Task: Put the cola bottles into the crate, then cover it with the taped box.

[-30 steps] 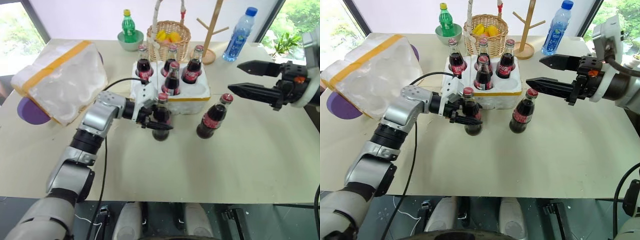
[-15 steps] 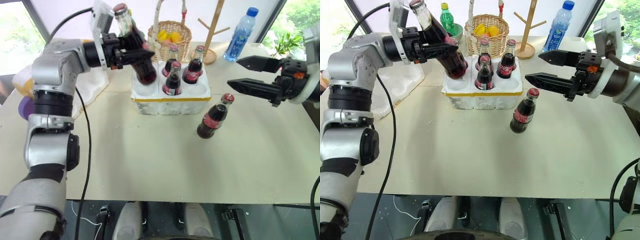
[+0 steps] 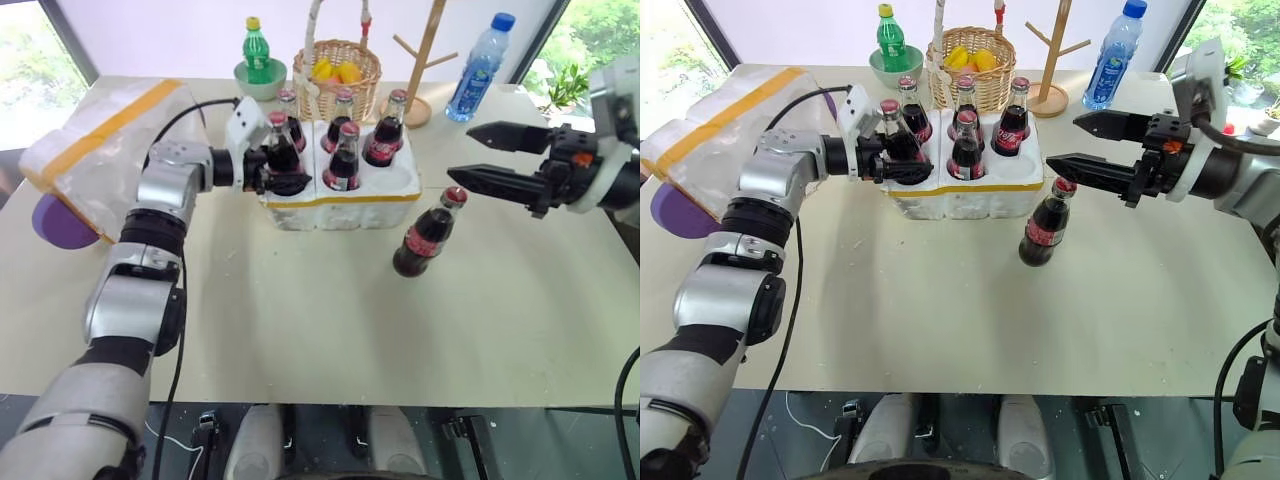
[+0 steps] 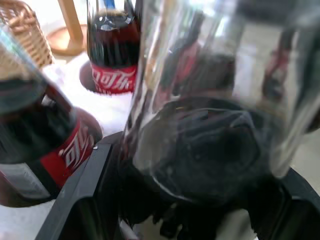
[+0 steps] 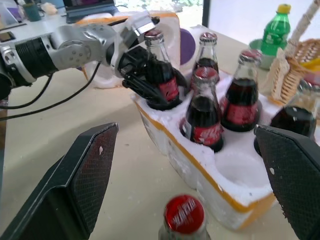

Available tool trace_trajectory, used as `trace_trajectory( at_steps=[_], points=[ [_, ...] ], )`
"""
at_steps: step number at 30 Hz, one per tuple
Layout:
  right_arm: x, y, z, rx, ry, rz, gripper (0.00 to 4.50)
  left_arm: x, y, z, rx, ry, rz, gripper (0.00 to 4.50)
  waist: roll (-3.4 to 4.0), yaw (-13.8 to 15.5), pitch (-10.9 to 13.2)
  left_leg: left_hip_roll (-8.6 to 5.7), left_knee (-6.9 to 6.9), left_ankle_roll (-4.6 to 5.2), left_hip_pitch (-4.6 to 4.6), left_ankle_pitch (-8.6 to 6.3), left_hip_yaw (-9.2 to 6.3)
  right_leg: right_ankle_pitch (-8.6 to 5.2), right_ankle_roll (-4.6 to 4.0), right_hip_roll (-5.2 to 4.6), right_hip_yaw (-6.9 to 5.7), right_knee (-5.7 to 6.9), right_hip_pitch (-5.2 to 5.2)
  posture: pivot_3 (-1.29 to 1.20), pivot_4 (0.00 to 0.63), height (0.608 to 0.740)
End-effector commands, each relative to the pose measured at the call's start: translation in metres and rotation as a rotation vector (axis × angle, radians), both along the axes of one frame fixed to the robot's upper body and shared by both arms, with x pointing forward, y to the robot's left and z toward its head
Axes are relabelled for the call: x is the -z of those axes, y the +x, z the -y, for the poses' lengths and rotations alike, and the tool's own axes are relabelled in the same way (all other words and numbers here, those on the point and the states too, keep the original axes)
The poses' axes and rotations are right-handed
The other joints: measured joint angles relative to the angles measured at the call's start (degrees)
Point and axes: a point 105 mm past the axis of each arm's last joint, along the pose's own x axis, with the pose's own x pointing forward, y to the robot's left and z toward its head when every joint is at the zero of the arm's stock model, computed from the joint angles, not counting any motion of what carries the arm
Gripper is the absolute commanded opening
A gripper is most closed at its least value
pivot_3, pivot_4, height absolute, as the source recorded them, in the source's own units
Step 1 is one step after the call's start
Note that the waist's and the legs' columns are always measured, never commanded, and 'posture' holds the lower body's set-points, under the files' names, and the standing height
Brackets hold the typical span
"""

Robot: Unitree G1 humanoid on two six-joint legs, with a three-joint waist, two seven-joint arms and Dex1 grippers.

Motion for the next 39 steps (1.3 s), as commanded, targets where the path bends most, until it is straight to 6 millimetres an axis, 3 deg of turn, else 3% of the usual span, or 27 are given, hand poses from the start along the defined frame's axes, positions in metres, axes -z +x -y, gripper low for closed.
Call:
trace_trajectory(
  at_steps=[1,3,6,10,14,19,23,29,39],
  points=[
    [-0.013,-0.004,0.003,0.013,0.012,0.07,4.5,-0.005,0.001,0.002,0.01,0.02,0.025,3.71,0.0,0.0,0.0,0.0,0.0,-0.01,0.0,0.01,0.0,0.0,0.0,0.0,0.0,-0.01,0.0,0.0,0.15,0.74],
    [-0.014,-0.004,0.007,0.03,0.006,0.078,4.5,-0.008,0.002,0.0,0.004,0.015,0.018,4.43,0.0,0.2,0.0,0.0,0.0,-0.07,-0.02,0.04,0.0,0.0,0.0,0.0,0.0,-0.03,0.0,0.0,0.15,0.74],
    [-0.016,-0.004,0.016,0.07,-0.013,0.093,4.5,-0.02,0.0,-0.006,0.012,0.001,0.044,4.43,0.0,0.4,0.0,0.0,0.01,0.05,-0.02,-0.03,0.01,0.0,0.01,-0.04,0.0,-0.03,0.01,0.0,0.15,0.74],
    [-0.019,-0.008,0.039,0.162,-0.022,0.095,4.5,-0.059,-0.012,-0.02,0.046,-0.087,0.091,4.43,-0.01,0.4,0.0,0.03,0.13,0.06,-0.06,-0.04,-0.03,0.01,0.02,-0.06,-0.01,0.01,0.03,0.0,0.15,0.74],
    [-0.007,-0.018,0.066,0.287,-0.023,0.084,4.5,-0.101,-0.049,-0.04,0.153,-0.158,0.081,4.43,-0.02,0.3,0.0,0.07,0.15,0.05,-0.07,-0.03,-0.03,0.02,0.04,-0.07,0.0,0.01,0.03,0.0,0.15,0.74],
    [0.031,-0.034,0.081,0.401,0.019,0.022,4.5,-0.09,-0.111,-0.058,0.31,0.007,0.022,4.43,0.27,0.0,-0.2,0.1,0.13,-0.15,0.08,0.08,0.0,0.0,0.05,-0.05,0.08,-0.01,0.14,0.0,0.15,0.74],
    [0.076,-0.041,0.062,0.402,0.01,-0.052,4.5,-0.067,-0.132,-0.056,0.341,0.075,-0.06,4.43,0.26,0.3,-0.2,0.11,0.13,0.09,0.38,-0.07,-0.09,-0.01,0.04,-0.02,0.08,0.04,0.43,0.0,0.15,0.74],
    [0.123,-0.027,0.034,0.444,0.034,-0.119,4.5,-0.049,-0.134,-0.04,0.345,0.068,-0.075,4.43,0.24,0.3,-0.2,0.07,0.22,0.02,0.46,-0.03,-0.07,-0.08,-0.17,-0.02,0.19,-0.01,0.55,0.0,0.15,0.74],
    [0.147,0.011,-0.008,0.404,0.134,-0.158,4.5,-0.048,-0.126,-0.023,0.345,0.039,-0.051,4.43,0.25,0.2,-0.2,0.09,0.22,0.07,0.45,-0.05,-0.08,0.0,-0.02,0.23,0.21,0.03,0.47,0.0,0.15,0.74]
  ],
)
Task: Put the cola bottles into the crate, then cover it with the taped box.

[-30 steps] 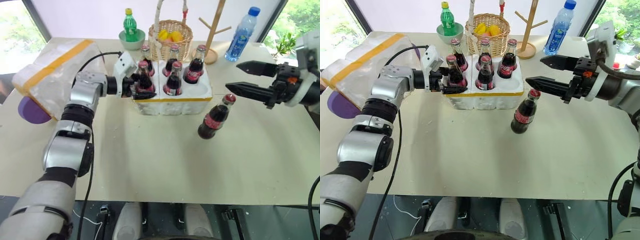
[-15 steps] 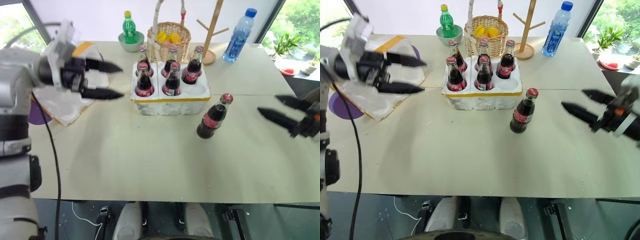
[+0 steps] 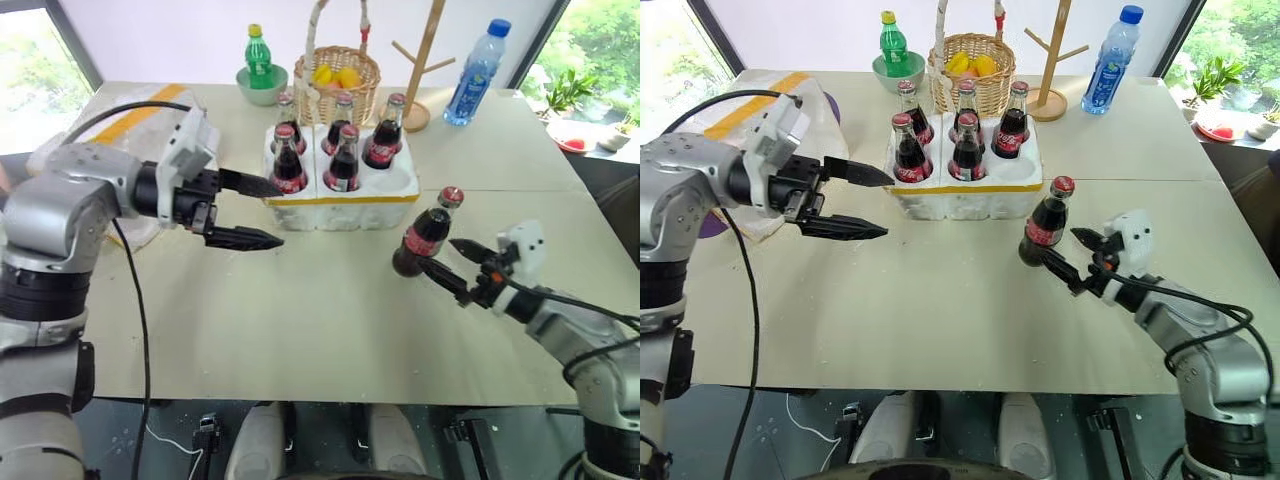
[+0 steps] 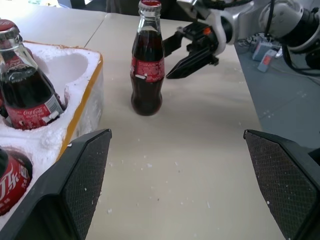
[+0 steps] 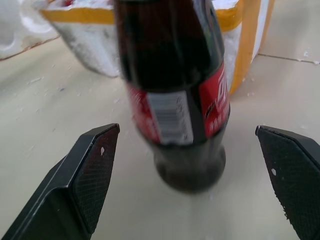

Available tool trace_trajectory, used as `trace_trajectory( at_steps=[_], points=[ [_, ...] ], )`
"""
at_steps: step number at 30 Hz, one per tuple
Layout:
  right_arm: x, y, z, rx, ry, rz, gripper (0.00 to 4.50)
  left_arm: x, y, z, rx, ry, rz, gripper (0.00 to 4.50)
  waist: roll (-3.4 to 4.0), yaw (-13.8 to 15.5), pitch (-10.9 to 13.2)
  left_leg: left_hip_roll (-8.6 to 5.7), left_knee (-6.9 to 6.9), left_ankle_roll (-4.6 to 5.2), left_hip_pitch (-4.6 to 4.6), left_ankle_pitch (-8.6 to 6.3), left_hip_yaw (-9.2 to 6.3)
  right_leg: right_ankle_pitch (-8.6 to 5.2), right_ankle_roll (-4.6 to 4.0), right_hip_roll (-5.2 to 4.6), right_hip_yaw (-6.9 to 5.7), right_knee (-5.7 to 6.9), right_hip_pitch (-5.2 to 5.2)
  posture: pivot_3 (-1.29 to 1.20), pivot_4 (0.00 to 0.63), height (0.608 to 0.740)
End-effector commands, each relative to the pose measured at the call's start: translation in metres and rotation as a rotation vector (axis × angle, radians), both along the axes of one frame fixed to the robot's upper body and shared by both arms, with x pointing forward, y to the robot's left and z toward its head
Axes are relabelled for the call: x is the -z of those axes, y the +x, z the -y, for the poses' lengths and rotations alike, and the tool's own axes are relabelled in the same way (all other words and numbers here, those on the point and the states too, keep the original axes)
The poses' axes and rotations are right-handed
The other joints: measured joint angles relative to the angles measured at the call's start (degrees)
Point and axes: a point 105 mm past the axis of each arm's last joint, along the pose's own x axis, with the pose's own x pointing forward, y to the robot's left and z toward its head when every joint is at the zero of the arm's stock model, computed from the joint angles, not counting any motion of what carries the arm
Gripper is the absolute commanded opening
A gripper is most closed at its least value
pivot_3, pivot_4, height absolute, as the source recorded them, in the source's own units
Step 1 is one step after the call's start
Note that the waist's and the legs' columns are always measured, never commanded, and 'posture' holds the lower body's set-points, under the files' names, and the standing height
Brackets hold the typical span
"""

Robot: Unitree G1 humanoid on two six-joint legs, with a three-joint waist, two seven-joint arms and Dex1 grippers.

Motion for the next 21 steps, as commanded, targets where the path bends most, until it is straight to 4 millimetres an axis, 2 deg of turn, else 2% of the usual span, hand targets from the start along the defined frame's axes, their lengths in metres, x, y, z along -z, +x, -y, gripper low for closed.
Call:
trace_trajectory(
  at_steps=[1,4,7,8,9,11,15,18,21],
  points=[
    [-0.006,0.014,-0.012,-0.012,0.019,0.048,4.5,-0.011,-0.001,0.002,0.008,-0.005,0.056,4.43,0.0,0.0,0.0,0.0,0.0,0.0,0.0,0.0,0.0,0.0,0.0,0.01,0.0,0.0,0.0,0.0,0.15,0.74],
    [-0.005,0.031,-0.016,0.007,0.029,0.057,4.5,-0.012,0.0,0.003,0.004,-0.001,0.065,4.43,0.01,-0.2,0.0,0.0,0.0,0.0,0.0,0.0,0.02,0.0,0.0,0.0,0.02,0.0,0.0,0.0,0.15,0.74],
    [-0.011,0.038,-0.017,0.002,0.035,0.077,3.62,-0.014,0.002,0.002,-0.009,-0.003,0.077,4.5,0.02,0.1,0.0,0.0,0.0,0.0,-0.01,0.0,0.02,0.0,0.0,0.0,0.03,0.0,-0.01,0.0,0.15,0.74],
    [-0.019,0.036,-0.019,-0.023,0.043,0.098,3.15,-0.015,0.002,0.002,-0.015,-0.007,0.081,4.5,0.01,0.2,0.0,0.0,0.0,0.0,-0.02,0.0,0.01,0.0,0.0,0.0,0.03,0.0,-0.01,0.0,0.15,0.74],
    [-0.028,0.033,-0.022,-0.051,0.057,0.118,2.87,-0.016,0.002,0.002,-0.02,-0.009,0.084,4.5,0.02,0.2,0.0,0.01,0.0,0.0,-0.04,0.0,0.01,0.0,0.0,-0.01,0.03,-0.01,-0.01,0.0,0.15,0.74],
    [-0.043,0.028,-0.026,-0.099,0.08,0.152,2.9,-0.017,0.002,0.001,-0.028,-0.013,0.087,4.5,0.03,0.1,0.0,0.01,0.0,-0.01,-0.08,0.0,0.02,0.0,0.01,-0.01,0.03,-0.02,-0.04,0.0,0.15,0.74],
    [-0.112,0.017,-0.04,-0.26,0.142,0.298,2.9,-0.014,0.004,-0.004,-0.063,-0.012,0.093,4.5,0.19,-0.5,0.1,0.03,0.0,0.0,-0.2,0.0,0.07,0.02,0.01,-0.01,0.08,0.01,-0.23,0.0,0.15,0.74],
    [-0.141,0.035,-0.044,-0.263,0.116,0.346,2.9,-0.014,0.005,-0.005,-0.076,-0.022,0.096,4.5,0.19,-1.2,0.1,0.02,0.0,0.01,-0.22,0.0,0.08,0.02,0.01,-0.01,0.15,0.09,-0.31,0.0,0.15,0.74],
    [-0.155,0.059,-0.052,-0.239,0.096,0.365,2.9,-0.013,0.007,-0.004,-0.084,-0.027,0.099,4.5,0.14,-1.3,0.1,0.03,-0.03,0.01,-0.2,0.0,0.05,0.01,-0.01,0.04,0.12,0.1,-0.3,0.0,0.15,0.74]
  ],
)
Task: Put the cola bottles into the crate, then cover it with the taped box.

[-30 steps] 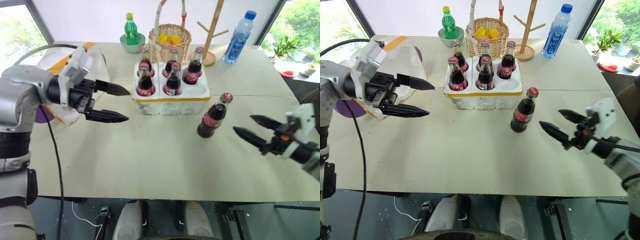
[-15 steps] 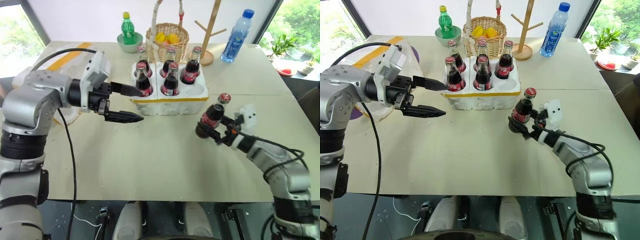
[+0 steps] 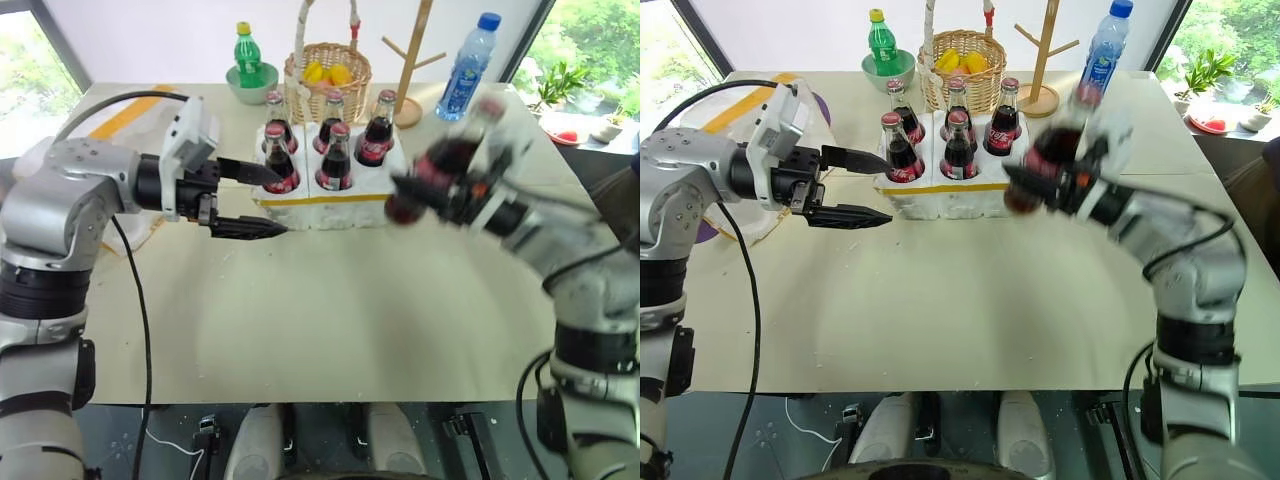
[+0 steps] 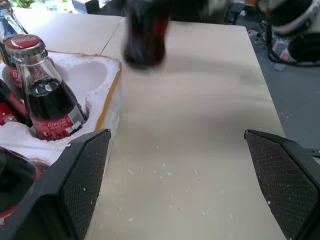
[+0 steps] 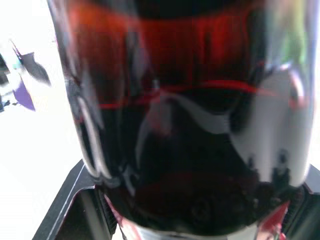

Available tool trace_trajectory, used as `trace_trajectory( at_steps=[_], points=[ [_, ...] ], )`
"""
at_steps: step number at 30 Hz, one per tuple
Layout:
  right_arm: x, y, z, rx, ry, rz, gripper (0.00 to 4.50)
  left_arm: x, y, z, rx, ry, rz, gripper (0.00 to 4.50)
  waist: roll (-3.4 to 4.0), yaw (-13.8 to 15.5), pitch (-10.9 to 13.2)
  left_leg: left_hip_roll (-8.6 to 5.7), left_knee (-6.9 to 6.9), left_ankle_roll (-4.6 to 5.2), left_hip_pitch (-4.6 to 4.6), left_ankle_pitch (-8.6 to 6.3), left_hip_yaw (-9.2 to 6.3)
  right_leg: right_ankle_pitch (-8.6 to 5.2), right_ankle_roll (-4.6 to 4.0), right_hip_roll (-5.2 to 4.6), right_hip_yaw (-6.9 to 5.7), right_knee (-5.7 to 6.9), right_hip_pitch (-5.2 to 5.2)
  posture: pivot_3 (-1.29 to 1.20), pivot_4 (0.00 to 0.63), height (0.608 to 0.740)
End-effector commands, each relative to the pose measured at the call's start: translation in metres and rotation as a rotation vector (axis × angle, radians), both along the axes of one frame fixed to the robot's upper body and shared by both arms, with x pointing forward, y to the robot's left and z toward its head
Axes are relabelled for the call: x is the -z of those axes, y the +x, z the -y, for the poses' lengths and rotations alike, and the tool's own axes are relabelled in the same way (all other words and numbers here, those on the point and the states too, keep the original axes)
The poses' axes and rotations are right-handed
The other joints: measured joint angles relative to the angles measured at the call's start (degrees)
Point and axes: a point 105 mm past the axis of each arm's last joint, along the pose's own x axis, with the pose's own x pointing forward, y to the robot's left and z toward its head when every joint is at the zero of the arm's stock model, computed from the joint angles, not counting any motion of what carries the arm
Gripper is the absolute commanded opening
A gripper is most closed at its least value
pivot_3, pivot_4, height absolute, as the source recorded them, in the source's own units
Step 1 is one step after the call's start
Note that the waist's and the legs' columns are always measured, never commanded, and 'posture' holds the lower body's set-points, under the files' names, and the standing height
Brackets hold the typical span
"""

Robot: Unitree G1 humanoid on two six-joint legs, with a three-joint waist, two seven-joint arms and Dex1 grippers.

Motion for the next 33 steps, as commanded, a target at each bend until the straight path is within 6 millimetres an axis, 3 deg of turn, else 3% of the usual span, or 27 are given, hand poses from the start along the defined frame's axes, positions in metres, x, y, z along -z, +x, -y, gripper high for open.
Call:
trace_trajectory(
  at_steps=[1,4,7,14,17,18,22,26,30,33],
  points=[
    [-0.008,0.027,-0.003,0.054,-0.008,0.017,2.9,-0.008,-0.001,-0.002,-0.011,-0.018,0.049,4.5,-0.01,-0.1,0.0,0.0,0.0,0.0,0.02,0.0,0.0,0.0,0.0,0.0,0.0,0.0,0.01,0.0,0.15,0.74],
    [-0.004,0.057,-0.01,0.14,-0.046,0.016,2.9,-0.008,0.001,-0.001,-0.024,-0.02,0.063,4.5,-0.01,0.0,0.0,-0.03,0.0,0.0,-0.01,0.0,0.06,0.0,0.01,-0.04,0.01,-0.02,0.01,0.0,0.15,0.74],
    [0.017,0.079,-0.015,0.196,-0.136,-0.02,2.9,-0.01,0.001,-0.002,-0.032,-0.026,0.072,4.5,0.0,0.1,0.0,-0.03,0.0,-0.18,-0.23,0.11,0.07,0.01,0.01,-0.06,0.01,-0.02,-0.18,0.0,0.15,0.74],
    [0.053,0.085,-0.027,0.156,-0.199,-0.14,2.9,-0.01,-0.002,-0.013,-0.074,-0.019,0.073,4.5,0.0,-0.2,0.0,-0.01,-0.1,-0.28,-0.54,0.16,0.13,0.01,0.03,-0.05,0.02,-0.03,-0.46,0.0,0.15,0.74],
    [0.06,0.086,-0.025,0.178,-0.199,-0.169,4.34,-0.007,-0.002,-0.018,-0.097,-0.016,0.066,4.5,0.0,-0.3,0.0,-0.01,-0.1,-0.3,-0.48,0.17,0.13,0.01,0.02,-0.05,0.03,-0.03,-0.48,0.0,0.15,0.74],
    [0.059,0.086,-0.025,0.184,-0.201,-0.166,4.43,-0.006,-0.002,-0.019,-0.105,-0.015,0.064,4.5,0.0,-0.3,0.0,0.0,-0.1,-0.3,-0.42,0.18,0.14,0.01,0.02,-0.05,0.04,-0.03,-0.44,0.0,0.15,0.74],
    [0.042,0.08,-0.015,0.195,-0.192,-0.134,4.43,-0.013,-0.004,-0.029,-0.169,-0.047,0.097,4.5,0.0,-0.2,0.0,0.05,-0.1,-0.34,-0.35,0.2,0.14,0.01,0.02,-0.07,0.09,0.05,-0.43,0.0,0.15,0.74],
    [0.013,0.065,0.007,0.201,-0.224,-0.065,4.43,-0.032,-0.004,-0.055,-0.334,-0.076,0.181,4.5,0.0,-0.1,0.0,0.07,-0.1,-0.34,-0.37,0.2,0.14,0.01,0.02,-0.09,0.09,0.04,-0.44,0.0,0.15,0.74],
    [-0.017,0.04,0.036,0.184,-0.304,-0.003,4.43,-0.045,-0.017,-0.102,-0.548,0.029,0.244,4.5,0.0,-0.1,0.0,0.04,-0.33,-0.34,-0.34,0.19,0.18,0.01,0.02,-0.13,0.1,-0.09,-0.44,0.0,0.15,0.74],
    [-0.028,0.014,0.05,0.096,-0.366,-0.017,4.43,-0.051,-0.031,-0.152,-0.765,0.153,0.24,4.5,0.0,-0.2,0.0,0.05,-0.51,-0.34,-0.29,0.19,0.23,0.0,0.0,-0.13,0.1,-0.17,-0.51,0.0,0.15,0.74]
  ],
)
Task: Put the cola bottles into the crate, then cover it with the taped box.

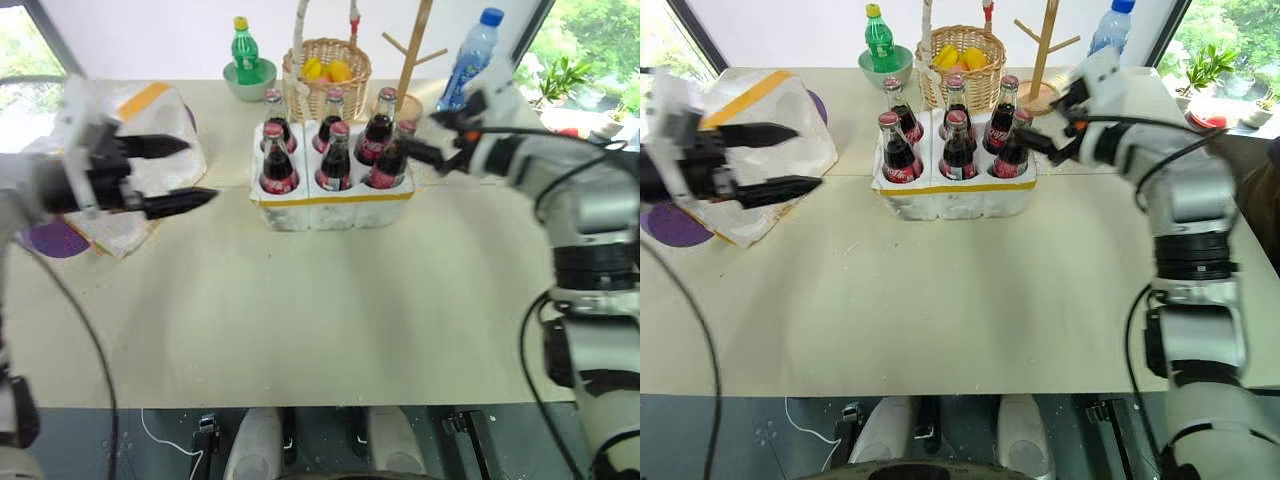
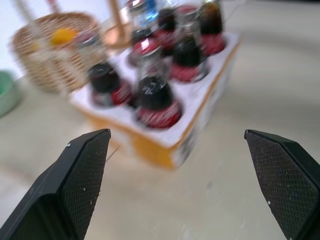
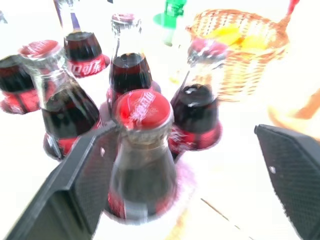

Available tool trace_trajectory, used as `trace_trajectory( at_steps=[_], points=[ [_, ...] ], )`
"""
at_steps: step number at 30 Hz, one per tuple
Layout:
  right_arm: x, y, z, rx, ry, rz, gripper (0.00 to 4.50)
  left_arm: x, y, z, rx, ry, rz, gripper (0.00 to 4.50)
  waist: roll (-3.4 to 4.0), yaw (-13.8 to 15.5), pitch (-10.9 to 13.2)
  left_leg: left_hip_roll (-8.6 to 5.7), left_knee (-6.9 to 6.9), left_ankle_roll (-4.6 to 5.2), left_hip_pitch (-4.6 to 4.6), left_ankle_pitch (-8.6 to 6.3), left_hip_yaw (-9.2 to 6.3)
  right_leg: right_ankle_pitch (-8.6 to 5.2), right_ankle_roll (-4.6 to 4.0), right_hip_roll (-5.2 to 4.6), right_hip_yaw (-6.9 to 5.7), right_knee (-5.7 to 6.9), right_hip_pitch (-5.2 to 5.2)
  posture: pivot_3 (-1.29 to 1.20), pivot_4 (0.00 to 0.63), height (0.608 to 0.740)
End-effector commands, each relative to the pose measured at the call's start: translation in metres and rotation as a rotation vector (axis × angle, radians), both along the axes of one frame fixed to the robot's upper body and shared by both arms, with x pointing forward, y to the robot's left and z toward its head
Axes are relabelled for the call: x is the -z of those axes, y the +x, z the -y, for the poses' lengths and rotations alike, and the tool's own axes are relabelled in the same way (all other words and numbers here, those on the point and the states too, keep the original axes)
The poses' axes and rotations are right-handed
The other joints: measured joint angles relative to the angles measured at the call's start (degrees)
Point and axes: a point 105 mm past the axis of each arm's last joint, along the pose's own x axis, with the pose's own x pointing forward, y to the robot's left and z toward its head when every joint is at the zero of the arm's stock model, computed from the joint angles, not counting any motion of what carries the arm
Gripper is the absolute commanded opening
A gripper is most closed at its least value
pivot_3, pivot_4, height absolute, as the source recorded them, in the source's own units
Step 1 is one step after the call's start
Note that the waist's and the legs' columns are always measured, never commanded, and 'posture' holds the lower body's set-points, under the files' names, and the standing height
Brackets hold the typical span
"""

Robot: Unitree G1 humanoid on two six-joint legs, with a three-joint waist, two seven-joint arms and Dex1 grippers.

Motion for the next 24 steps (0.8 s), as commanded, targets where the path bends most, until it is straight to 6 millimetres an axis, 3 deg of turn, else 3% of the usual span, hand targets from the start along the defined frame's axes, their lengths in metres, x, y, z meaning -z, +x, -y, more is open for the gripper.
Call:
trace_trajectory(
  at_steps=[1,6,9,15,20,24],
  points=[
    [-0.03,-0.037,0.0,-0.164,-0.04,0.04,4.43,-0.023,-0.02,-0.052,-0.24,0.095,0.036,4.5,0.0,-0.1,0.0,0.02,-0.01,0.01,0.0,0.0,0.0,-0.01,-0.01,0.02,-0.01,-0.02,-0.01,0.0,0.15,0.74],
    [-0.048,-0.077,-0.019,-0.402,-0.025,0.036,4.43,-0.004,-0.047,-0.136,-0.596,0.204,-0.188,4.5,0.02,-0.5,0.0,0.19,-0.1,0.18,0.19,-0.11,0.2,0.01,-0.14,0.08,0.01,0.05,-0.03,0.0,0.15,0.74],
    [-0.052,-0.099,-0.036,-0.586,-0.011,0.031,4.43,0.015,-0.052,-0.158,-0.655,0.22,-0.334,4.5,0.03,-0.3,0.0,0.27,-0.12,0.14,0.28,-0.1,0.29,0.02,-0.21,0.1,0.01,0.06,-0.02,0.0,0.15,0.74],
    [-0.05,-0.099,-0.05,-0.652,0.002,0.034,4.43,0.046,-0.032,-0.168,-0.641,0.264,-0.482,4.5,-0.09,0.5,-0.1,0.22,-0.1,0.11,0.2,-0.11,0.33,-0.03,-0.42,-0.02,0.0,0.03,-0.03,0.0,0.15,0.74],
    [-0.046,-0.098,-0.054,-0.65,0.017,0.033,4.43,0.06,0.006,-0.162,-0.596,0.245,-0.525,4.5,-0.14,0.8,-0.1,-0.01,-0.05,0.11,0.09,-0.08,0.54,0.09,-0.24,0.1,-0.01,0.14,-0.1,0.0,0.15,0.74],
    [-0.041,-0.098,-0.052,-0.613,0.029,0.021,4.43,0.069,0.025,-0.155,-0.556,0.263,-0.57,4.5,-0.22,0.8,-0.1,-0.01,-0.05,-0.12,0.05,0.06,0.58,0.08,-0.23,0.14,-0.01,0.16,-0.13,0.0,0.15,0.74]
  ],
)
